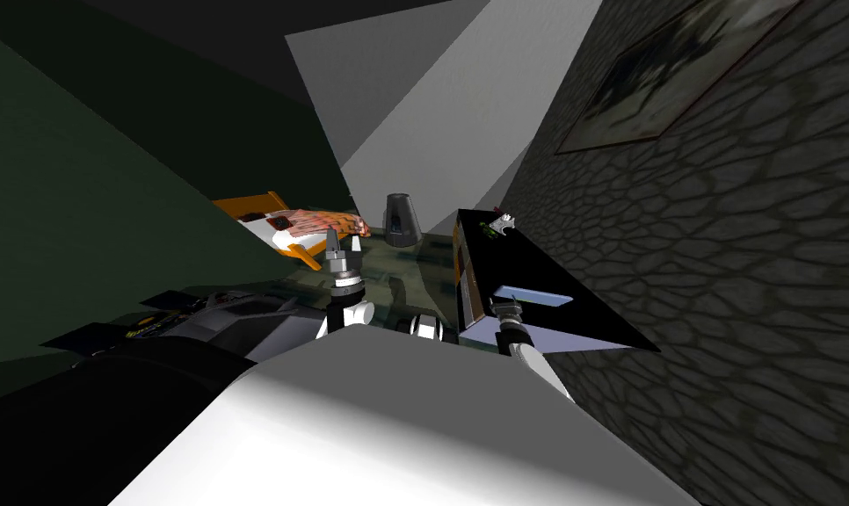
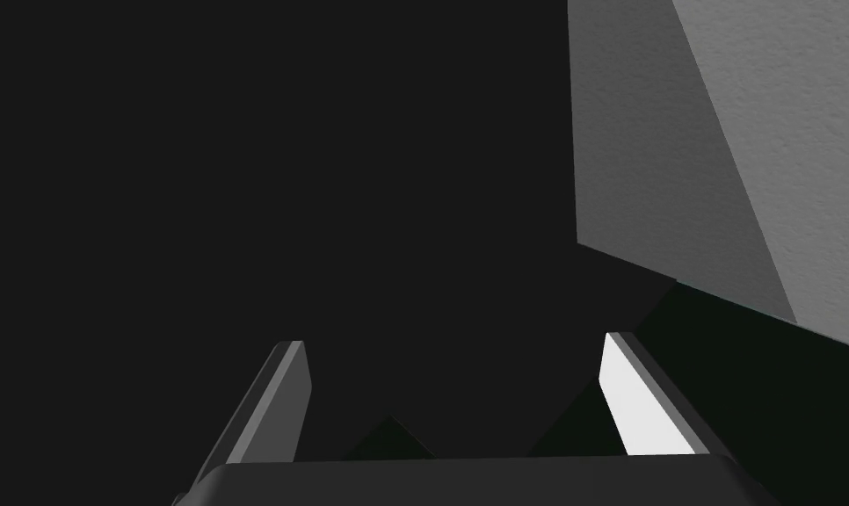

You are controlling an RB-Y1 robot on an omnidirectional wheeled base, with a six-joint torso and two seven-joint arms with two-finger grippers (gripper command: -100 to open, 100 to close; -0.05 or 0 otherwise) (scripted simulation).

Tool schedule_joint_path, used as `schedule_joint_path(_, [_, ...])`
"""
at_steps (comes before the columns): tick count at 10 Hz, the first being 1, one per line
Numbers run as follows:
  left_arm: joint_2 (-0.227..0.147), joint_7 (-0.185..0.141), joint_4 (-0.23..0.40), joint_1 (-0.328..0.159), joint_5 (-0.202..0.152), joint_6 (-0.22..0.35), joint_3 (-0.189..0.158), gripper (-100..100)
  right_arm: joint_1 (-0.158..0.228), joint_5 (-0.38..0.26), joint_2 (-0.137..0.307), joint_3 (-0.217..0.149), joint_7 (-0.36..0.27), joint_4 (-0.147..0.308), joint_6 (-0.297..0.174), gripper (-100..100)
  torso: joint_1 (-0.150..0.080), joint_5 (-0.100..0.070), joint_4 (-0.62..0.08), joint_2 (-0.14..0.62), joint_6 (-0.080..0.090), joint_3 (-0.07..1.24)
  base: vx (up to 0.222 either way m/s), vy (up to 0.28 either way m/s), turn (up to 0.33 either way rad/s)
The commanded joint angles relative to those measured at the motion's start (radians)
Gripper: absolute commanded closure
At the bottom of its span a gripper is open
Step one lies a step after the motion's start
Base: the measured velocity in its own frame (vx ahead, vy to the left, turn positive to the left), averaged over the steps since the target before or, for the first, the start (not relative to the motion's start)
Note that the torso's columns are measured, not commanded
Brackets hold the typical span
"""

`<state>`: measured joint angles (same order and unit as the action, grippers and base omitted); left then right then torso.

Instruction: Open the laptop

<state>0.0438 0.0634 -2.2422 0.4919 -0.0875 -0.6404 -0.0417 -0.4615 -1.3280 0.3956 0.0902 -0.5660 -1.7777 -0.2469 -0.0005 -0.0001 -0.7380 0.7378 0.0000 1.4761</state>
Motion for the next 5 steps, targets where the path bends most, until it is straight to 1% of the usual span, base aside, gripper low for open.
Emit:
schedule_joint_path(1, [0.0,0.0,0.0,0.0,0.0,0.0,0.0,0,0.007,-0.075,0.038,0.012,-0.03,0.034,-0.048,-100,0.0,0.0,0.0,0.0,0.0,0.0,0.044,-0.031,0.123])
schedule_joint_path(3, [0.0,0.0,0.0,0.0,0.0,0.0,0.0,0,0.009,-0.12,0.06,0.017,-0.044,0.05,-0.071,-100,0.001,0.0,0.0,0.0,0.0,0.0,0.039,-0.026,0.133])
schedule_joint_path(5, [0.0,0.0,0.0,0.0,0.0,0.0,0.0,0,0.01,-0.149,0.075,0.02,-0.053,0.06,-0.086,-100,0.001,0.0,0.0,0.001,0.0,-0.001,0.023,-0.017,0.079])
